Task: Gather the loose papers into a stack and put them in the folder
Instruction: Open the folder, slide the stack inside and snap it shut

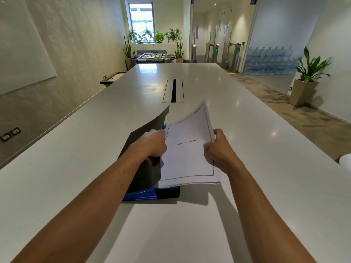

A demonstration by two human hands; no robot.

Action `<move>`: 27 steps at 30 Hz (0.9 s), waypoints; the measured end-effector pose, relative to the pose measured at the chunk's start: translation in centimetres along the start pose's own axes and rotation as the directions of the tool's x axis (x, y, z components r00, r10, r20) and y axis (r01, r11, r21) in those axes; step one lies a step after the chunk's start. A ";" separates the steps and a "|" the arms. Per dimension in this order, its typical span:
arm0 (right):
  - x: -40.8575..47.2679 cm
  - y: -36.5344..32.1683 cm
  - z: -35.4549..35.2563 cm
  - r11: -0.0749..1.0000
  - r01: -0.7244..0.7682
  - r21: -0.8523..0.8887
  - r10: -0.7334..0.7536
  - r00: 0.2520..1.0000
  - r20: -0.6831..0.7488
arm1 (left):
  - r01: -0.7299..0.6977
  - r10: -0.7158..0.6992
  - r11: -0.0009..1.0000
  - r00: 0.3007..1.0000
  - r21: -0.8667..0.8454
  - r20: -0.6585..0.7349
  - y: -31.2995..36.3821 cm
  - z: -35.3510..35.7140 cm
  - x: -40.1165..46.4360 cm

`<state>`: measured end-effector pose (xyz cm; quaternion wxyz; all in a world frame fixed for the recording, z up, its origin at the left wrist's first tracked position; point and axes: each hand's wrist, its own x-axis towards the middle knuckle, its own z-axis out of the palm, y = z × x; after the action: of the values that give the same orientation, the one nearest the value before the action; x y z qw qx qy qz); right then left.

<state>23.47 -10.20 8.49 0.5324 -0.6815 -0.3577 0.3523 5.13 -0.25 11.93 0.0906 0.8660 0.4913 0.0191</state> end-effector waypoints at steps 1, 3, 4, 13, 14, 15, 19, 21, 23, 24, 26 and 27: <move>-0.1 0.0 0.2 1.000 -0.004 -0.007 0.004 1.000 0.019 | -0.003 0.003 1.000 1.000 -0.007 0.002 0.3 0.2 0.0; -0.1 0.1 0.6 1.000 -0.005 -0.020 0.006 0.999 0.040 | -0.010 0.010 1.000 1.000 -0.014 0.010 0.9 0.5 0.0; 0.0 0.2 0.8 1.000 -0.004 -0.030 0.006 0.999 0.043 | -0.012 0.012 1.000 1.000 -0.015 0.014 1.2 0.7 0.0; 0.8 1.2 4.2 0.985 -0.023 -0.169 0.039 0.995 0.092 | -0.097 0.097 0.993 0.995 -0.069 -0.004 5.1 1.4 -0.6; 0.9 1.4 4.7 0.984 -0.013 -0.177 0.033 0.994 0.108 | -0.104 0.104 0.991 0.995 -0.086 -0.004 5.6 1.4 -0.5; 1.3 1.9 5.1 0.983 0.012 -0.185 0.011 0.993 0.118 | -0.108 0.108 0.988 0.994 -0.108 -0.008 6.1 1.4 -0.5; 1.2 3.4 6.3 0.938 0.129 -0.321 -0.083 0.985 0.151 | -0.119 0.119 0.980 0.993 -0.159 -0.014 7.1 1.3 0.1; 1.4 3.7 6.2 0.912 0.128 -0.389 -0.066 0.983 0.169 | -0.123 0.122 0.979 0.992 -0.161 -0.010 7.3 1.6 0.3; 1.6 3.8 5.8 0.864 0.153 -0.479 -0.073 0.981 0.180 | -0.118 0.120 0.980 0.993 -0.160 -0.002 7.4 2.1 0.3; 1.7 3.8 5.6 0.832 0.161 -0.531 -0.080 0.982 0.174 | -0.112 0.114 0.979 0.993 -0.172 0.003 7.5 2.3 0.4; 1.7 4.0 5.0 0.749 0.170 -0.640 -0.123 0.985 0.118 | -0.103 0.108 0.973 0.994 -0.208 0.011 7.6 2.8 0.6; 1.6 4.2 4.5 0.688 0.169 -0.705 -0.159 0.984 0.081 | -0.106 0.113 0.969 0.993 -0.222 0.018 7.6 3.0 0.5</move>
<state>20.80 -7.45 3.38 0.2562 -0.7967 -0.5284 0.1431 12.24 -4.07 10.26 0.1924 0.8766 0.4363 0.0651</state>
